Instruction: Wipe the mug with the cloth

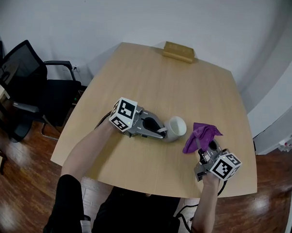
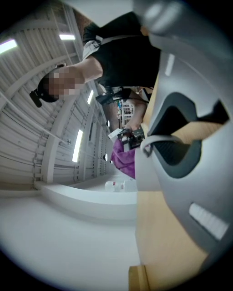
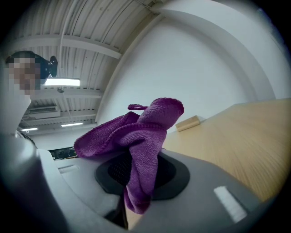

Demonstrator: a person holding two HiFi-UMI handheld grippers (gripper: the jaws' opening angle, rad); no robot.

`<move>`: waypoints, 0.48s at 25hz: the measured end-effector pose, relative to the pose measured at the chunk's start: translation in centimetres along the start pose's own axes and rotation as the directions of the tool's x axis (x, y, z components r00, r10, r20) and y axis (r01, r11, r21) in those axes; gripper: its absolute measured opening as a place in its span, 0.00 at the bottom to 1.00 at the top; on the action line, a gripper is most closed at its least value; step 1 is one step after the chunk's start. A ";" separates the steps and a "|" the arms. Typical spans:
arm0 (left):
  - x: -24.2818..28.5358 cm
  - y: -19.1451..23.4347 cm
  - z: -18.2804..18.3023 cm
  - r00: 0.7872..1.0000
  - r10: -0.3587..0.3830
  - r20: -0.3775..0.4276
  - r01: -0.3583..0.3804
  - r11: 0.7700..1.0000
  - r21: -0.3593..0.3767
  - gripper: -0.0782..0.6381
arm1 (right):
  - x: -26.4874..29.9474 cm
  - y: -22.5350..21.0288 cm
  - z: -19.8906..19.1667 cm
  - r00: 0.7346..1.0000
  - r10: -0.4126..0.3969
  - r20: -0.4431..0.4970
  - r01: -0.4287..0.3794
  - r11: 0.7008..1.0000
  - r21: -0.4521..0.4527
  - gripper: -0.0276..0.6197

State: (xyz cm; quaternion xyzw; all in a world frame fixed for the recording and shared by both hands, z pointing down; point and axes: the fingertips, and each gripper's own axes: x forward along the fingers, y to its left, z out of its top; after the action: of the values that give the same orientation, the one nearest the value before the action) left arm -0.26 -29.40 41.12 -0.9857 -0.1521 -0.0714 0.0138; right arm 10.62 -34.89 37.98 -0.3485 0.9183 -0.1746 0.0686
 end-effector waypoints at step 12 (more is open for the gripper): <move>-6.5 5.0 -2.6 0.920 0.336 -0.201 -0.340 0.940 0.016 0.24 | 3.2 -0.4 -1.7 0.998 -0.005 -0.062 0.009 0.998 0.054 0.17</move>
State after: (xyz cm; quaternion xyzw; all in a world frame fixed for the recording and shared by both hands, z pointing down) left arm -5.23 -36.19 42.72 -0.9849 0.0228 -0.1687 0.0315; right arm 8.11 -36.83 39.69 -0.3442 0.9137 -0.2104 0.0491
